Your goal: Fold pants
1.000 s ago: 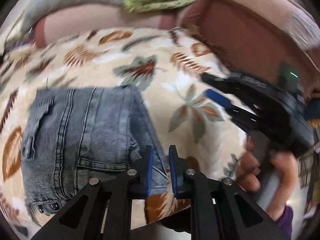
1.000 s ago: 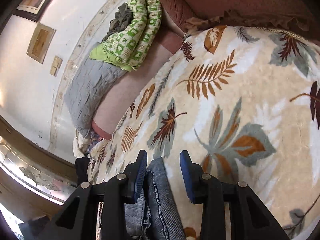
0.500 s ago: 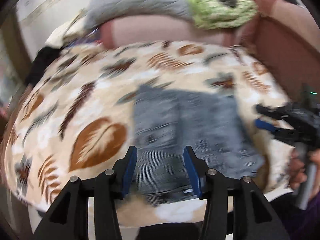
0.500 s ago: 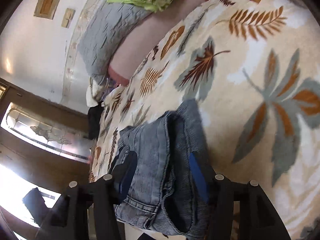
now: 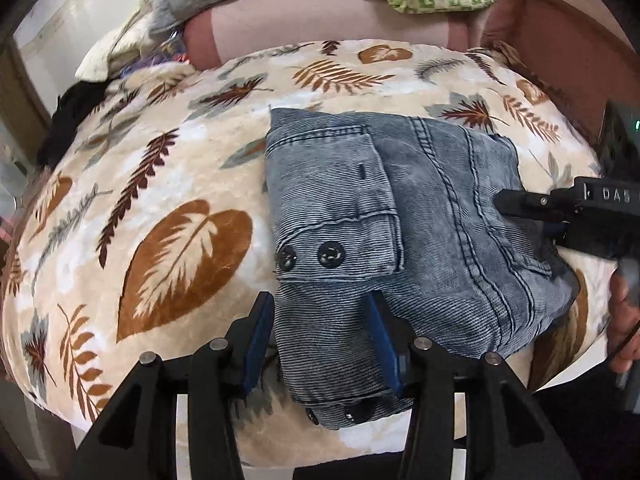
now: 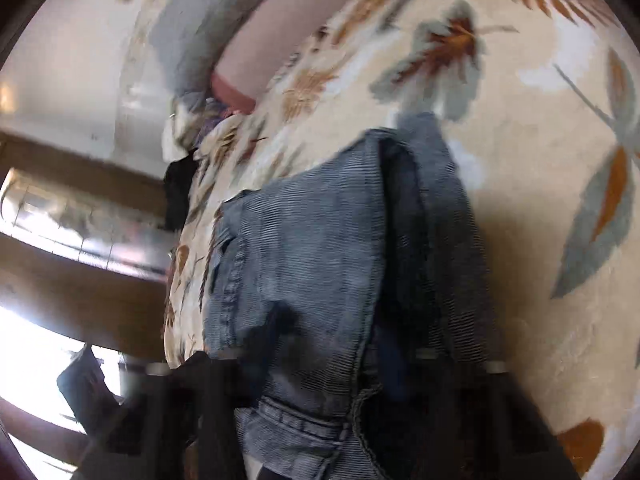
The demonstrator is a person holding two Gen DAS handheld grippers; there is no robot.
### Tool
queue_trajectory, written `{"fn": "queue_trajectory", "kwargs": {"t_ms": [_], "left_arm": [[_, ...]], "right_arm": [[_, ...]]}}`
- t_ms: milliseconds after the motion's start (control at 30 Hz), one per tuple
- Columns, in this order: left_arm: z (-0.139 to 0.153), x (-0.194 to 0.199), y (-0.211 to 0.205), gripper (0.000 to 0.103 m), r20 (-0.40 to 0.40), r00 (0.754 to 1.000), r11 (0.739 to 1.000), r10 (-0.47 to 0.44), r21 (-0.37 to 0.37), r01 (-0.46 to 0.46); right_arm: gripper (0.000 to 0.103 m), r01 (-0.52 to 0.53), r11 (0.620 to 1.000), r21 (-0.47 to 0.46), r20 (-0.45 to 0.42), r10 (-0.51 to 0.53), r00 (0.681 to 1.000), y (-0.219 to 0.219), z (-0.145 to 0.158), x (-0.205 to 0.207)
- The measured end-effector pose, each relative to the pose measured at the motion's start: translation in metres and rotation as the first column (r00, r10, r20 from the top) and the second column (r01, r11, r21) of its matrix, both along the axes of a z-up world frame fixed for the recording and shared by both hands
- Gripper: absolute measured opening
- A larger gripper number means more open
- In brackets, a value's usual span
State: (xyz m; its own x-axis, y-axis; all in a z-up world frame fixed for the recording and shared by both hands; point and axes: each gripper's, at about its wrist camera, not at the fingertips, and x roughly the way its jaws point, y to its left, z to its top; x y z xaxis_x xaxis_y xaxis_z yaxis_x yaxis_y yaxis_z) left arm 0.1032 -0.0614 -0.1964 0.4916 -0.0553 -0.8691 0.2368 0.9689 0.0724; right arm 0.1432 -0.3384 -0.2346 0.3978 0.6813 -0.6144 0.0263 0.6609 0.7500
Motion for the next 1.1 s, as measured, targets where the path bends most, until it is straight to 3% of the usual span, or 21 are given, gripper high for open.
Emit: {"fn": "queue_trajectory", "kwargs": {"t_ms": [67,200,267,433,567,633,733,867,967,1100], "left_arm": [[0.001,-0.001,-0.001,0.047,-0.003,1.0,1.0,-0.002,-0.01,0.002],[0.006,-0.002,-0.007,0.047,-0.005,1.0,0.999,-0.017,-0.041,0.016],[0.008,-0.004,-0.015,0.047,0.0,1.0,0.998,-0.027,-0.055,0.027],[0.005,-0.004,-0.036,0.049,0.008,0.998,0.997,-0.055,-0.046,0.055],[-0.007,-0.001,-0.04,0.05,-0.005,0.999,0.999,-0.047,-0.008,0.047],[-0.001,0.0,-0.033,0.05,-0.021,0.999,0.999,-0.035,-0.042,0.035],[0.012,-0.004,-0.02,0.051,-0.028,1.0,0.998,-0.01,-0.066,0.008],[0.034,-0.007,-0.013,0.055,0.034,0.999,0.997,-0.009,-0.076,0.011],[0.042,0.001,-0.016,0.058,0.058,0.998,0.997,-0.016,-0.077,0.02],[0.037,0.014,-0.028,0.058,0.07,0.997,0.999,-0.028,-0.04,0.03]], "right_arm": [[0.009,0.011,1.0,0.003,0.038,-0.011,0.999,-0.004,0.008,-0.003],[0.007,0.078,0.996,-0.034,0.23,-0.068,0.971,-0.017,0.045,-0.018],[0.006,0.121,0.991,-0.058,0.249,-0.103,0.963,-0.025,0.05,-0.022],[0.004,0.191,0.969,-0.16,0.138,-0.169,0.976,-0.037,0.033,-0.013],[0.006,0.109,0.972,-0.208,-0.031,-0.118,0.993,-0.031,-0.001,-0.003],[0.009,0.121,0.97,-0.213,-0.017,-0.128,0.992,-0.031,0.005,-0.004],[0.012,0.198,0.963,-0.181,0.054,-0.192,0.98,-0.043,0.02,-0.011],[0.013,0.314,0.925,-0.215,0.188,-0.276,0.943,-0.054,0.044,-0.021],[0.014,0.328,0.921,-0.208,0.26,-0.271,0.927,-0.047,0.058,-0.019],[0.013,0.273,0.935,-0.226,0.293,-0.202,0.935,-0.032,0.064,0.002]]}}
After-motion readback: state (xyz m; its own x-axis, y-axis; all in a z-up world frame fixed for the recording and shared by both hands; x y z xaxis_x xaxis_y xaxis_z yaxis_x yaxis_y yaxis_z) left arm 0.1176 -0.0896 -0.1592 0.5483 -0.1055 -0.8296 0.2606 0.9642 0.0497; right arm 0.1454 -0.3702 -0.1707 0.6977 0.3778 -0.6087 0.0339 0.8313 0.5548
